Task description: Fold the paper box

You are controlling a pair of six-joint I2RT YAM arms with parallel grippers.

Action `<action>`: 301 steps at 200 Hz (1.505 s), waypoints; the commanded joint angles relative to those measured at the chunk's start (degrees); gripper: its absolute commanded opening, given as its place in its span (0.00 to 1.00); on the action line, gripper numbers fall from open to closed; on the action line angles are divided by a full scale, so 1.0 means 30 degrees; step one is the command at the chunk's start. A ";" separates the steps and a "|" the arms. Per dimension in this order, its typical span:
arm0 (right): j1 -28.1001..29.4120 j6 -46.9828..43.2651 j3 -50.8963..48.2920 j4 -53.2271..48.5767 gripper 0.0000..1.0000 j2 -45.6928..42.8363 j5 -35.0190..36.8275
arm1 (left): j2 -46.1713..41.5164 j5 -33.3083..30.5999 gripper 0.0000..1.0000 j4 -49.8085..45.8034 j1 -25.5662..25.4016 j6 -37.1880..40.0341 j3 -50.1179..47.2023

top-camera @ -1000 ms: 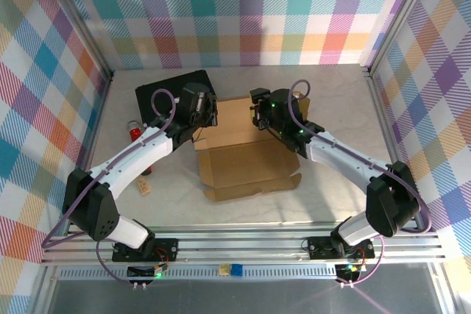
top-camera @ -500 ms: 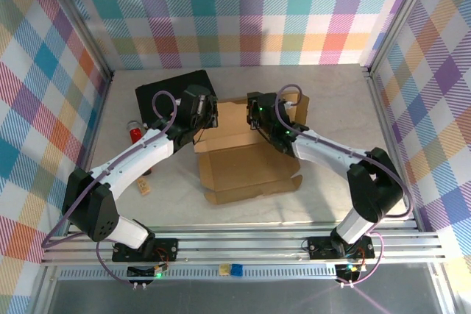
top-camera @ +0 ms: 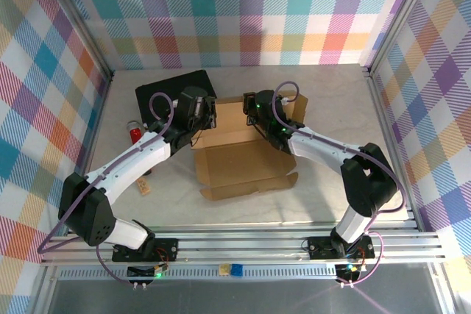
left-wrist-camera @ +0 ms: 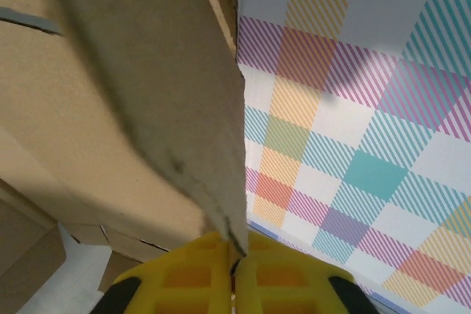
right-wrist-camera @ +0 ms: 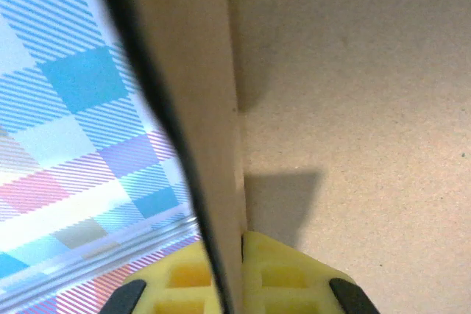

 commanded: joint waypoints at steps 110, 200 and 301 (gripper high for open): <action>-0.1346 -0.0672 -0.0046 -0.0400 0.00 -0.0538 -0.1523 | -0.2135 0.6210 0.46 -0.5765 0.4479 0.6007 0.2964; -0.1430 -0.0613 0.0046 -0.0637 0.00 -0.0648 -0.1728 | 0.0847 0.8414 0.50 -0.3359 0.4443 0.8560 0.2946; -0.1694 -0.0654 0.0551 -0.0966 0.00 -0.0390 -0.2101 | 0.0793 0.8765 0.55 -0.4382 0.4464 1.0095 0.2781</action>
